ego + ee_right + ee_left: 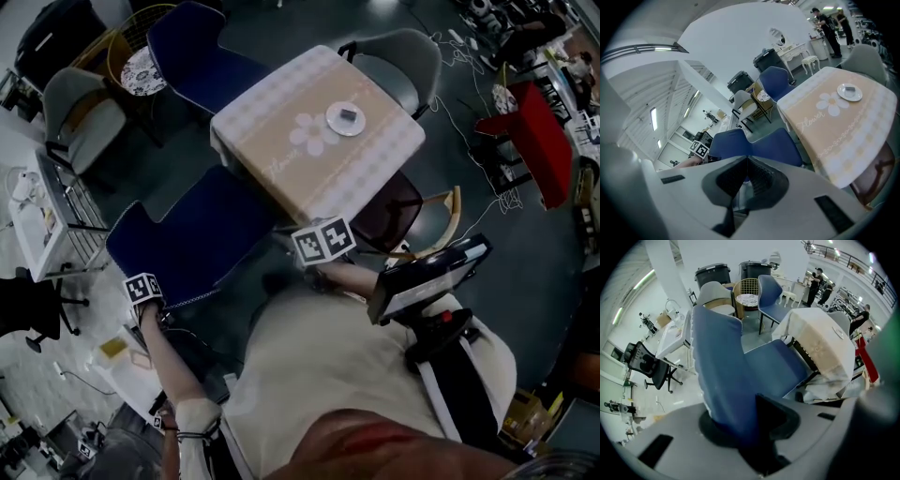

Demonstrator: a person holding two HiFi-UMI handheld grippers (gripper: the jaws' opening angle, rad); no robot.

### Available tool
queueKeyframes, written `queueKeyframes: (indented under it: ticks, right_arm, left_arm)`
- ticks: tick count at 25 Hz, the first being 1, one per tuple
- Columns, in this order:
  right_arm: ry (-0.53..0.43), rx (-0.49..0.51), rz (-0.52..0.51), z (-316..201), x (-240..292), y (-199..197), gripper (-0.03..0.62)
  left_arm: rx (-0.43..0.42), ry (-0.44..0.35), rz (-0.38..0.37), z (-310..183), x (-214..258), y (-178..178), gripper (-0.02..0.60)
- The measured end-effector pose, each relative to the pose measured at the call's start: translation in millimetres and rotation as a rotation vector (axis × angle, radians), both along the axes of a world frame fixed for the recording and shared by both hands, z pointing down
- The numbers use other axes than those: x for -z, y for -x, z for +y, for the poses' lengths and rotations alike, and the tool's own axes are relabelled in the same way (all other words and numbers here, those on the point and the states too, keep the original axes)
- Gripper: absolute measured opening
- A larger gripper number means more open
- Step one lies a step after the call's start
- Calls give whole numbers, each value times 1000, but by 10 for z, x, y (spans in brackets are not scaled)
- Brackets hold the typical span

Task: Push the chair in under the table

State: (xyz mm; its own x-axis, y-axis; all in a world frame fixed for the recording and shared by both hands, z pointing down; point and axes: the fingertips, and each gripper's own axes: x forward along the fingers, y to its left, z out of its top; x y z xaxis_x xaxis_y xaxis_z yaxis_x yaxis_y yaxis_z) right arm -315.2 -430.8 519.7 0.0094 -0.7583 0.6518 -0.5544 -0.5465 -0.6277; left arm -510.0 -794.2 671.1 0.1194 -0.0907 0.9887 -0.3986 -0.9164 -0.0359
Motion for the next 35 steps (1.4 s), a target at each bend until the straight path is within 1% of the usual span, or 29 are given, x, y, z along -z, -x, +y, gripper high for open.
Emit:
queueKeyframes:
  ticks: [4,8,11,15,20,27,35]
  right_arm:
    - [-2,3,1,51,28,-21,12]
    - [-18,-24,-7,44,21,-132,12]
    - [-18,-40,-27,16,-22,-140,12]
    - [-23,-12,-23,-94,-26,-101,12]
    - [-15,13,-32,-144,-69,-68,12]
    - [-13,68,-33,-312,-73,4,12]
    - [-4,86,-42,-368,-113,49,12]
  left_arm:
    - [-11,10,-13,60,-37,49,118]
    - [-54,7,-7,103,-30,-125,118]
    - [-67,4,-7,123,-10,-130,118]
    - [-83,1,-4,128,0,-76,118]
    - [-122,11,17,278,-10,-52,118]
    - [-135,21,42,367,-14,-56,120]
    - [-161,40,65,432,-8,-58,121]
